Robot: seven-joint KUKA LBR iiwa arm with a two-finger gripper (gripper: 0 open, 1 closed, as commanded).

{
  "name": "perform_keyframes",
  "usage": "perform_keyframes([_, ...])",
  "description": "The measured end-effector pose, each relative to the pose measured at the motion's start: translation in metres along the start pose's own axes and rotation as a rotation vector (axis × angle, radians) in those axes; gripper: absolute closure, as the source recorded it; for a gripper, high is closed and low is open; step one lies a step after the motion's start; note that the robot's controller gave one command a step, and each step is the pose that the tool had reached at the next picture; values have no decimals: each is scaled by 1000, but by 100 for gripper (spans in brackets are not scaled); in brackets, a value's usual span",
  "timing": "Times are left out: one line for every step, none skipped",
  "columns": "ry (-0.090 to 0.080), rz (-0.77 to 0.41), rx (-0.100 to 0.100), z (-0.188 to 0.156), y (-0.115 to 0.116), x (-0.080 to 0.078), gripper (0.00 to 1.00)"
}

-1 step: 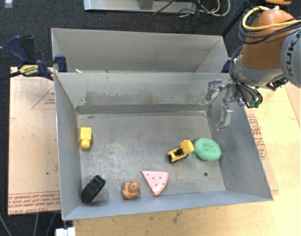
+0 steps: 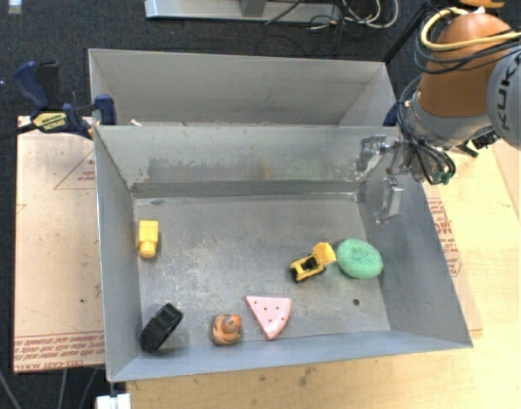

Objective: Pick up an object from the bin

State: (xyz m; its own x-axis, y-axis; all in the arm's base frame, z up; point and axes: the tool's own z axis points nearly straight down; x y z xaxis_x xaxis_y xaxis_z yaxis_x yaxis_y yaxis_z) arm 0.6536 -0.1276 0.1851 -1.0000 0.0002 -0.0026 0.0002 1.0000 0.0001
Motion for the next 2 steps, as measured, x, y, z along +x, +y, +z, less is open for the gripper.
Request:
perform_keyframes([-2,-62,0,82,-5,56,0])
perform_keyframes([3,10,-2,61,-15,69,0])
